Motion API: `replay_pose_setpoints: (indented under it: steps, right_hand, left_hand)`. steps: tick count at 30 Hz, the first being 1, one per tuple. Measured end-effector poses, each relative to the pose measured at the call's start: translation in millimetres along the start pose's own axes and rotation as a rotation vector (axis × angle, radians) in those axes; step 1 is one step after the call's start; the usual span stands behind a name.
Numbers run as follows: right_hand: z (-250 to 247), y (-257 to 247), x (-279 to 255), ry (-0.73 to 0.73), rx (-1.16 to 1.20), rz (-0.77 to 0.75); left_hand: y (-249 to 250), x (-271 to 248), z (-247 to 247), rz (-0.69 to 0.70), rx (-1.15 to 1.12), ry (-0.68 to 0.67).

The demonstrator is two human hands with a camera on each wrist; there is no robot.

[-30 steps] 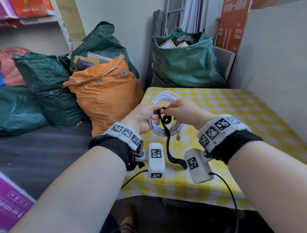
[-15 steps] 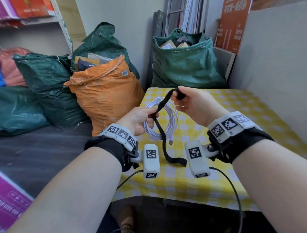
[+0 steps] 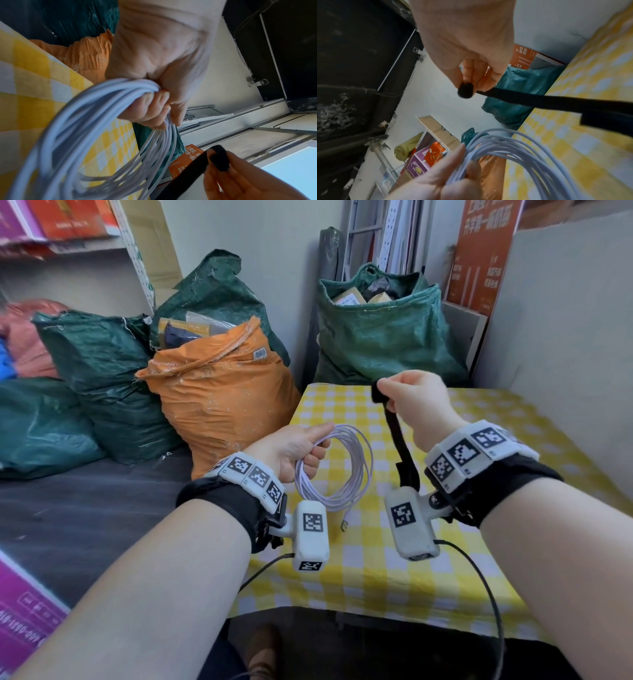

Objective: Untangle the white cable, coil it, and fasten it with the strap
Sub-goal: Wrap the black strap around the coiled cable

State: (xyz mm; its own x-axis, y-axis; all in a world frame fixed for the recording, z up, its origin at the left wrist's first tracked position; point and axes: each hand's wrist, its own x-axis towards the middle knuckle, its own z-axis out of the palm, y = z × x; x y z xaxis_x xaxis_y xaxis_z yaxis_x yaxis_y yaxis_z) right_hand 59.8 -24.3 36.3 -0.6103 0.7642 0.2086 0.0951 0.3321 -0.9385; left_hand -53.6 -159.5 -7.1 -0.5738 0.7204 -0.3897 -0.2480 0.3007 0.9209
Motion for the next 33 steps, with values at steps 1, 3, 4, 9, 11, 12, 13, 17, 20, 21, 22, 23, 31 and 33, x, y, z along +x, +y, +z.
replay_pose_setpoints:
  steps: [1, 3, 4, 9, 11, 12, 13, 17, 20, 21, 22, 23, 31, 33]
  right_hand:
    - [2.6, 1.6, -1.6, -0.029, -0.034, -0.017]
    - [8.9, 3.6, -6.6, -0.090, -0.051, -0.046]
    - [12.2, 4.9, -9.3, -0.128, -0.053, -0.056]
    - [24.1, 11.1, -16.7, -0.284, -0.060, -0.014]
    - [27.1, 13.5, -17.1, -0.307, -0.059, 0.010]
    - [28.4, 15.1, -16.5, -0.299, -0.090, 0.005]
    - [29.4, 16.4, -16.0, -0.279, -0.134, -0.008]
    - [29.3, 17.0, -14.2, -0.201, -0.267, -0.050]
    - [25.9, 16.2, -14.6, -0.229, -0.256, -0.013]
    - [24.2, 16.3, -15.0, -0.262, -0.219, 0.003]
    - [22.4, 16.1, -15.7, -0.305, -0.180, 0.015]
    - [20.5, 16.0, -16.4, -0.349, -0.155, 0.020]
    - [16.0, 20.2, -17.1, -0.483, -0.079, 0.035]
    - [15.9, 22.2, -16.7, -0.470, -0.063, 0.036]
  left_hand:
    - [0.9, -1.3, 0.1, -0.008, 0.025, -0.015]
    - [2.1, -4.0, 0.0, -0.023, 0.054, -0.057]
    - [2.3, -5.2, 0.2, -0.024, 0.059, -0.078]
    - [1.1, -6.9, 5.0, 0.027, 0.044, -0.137]
    - [0.5, -6.5, 5.5, 0.046, 0.048, -0.133]
    - [0.3, -6.2, 5.4, 0.055, 0.053, -0.136]
    - [0.2, -5.7, 5.4, 0.062, 0.056, -0.146]
    - [0.0, -4.1, 4.7, 0.078, 0.066, -0.173]
    - [-0.4, -5.5, 2.5, 0.090, 0.071, -0.196]
    - [-0.2, -5.8, 1.6, 0.095, 0.075, -0.207]
    - [-0.1, -6.1, 0.3, 0.101, 0.080, -0.215]
    - [0.2, -6.4, -0.6, 0.104, 0.086, -0.225]
    - [4.7, -8.8, -1.2, 0.074, 0.117, -0.256]
    - [4.9, -9.0, -0.7, 0.080, 0.106, -0.257]
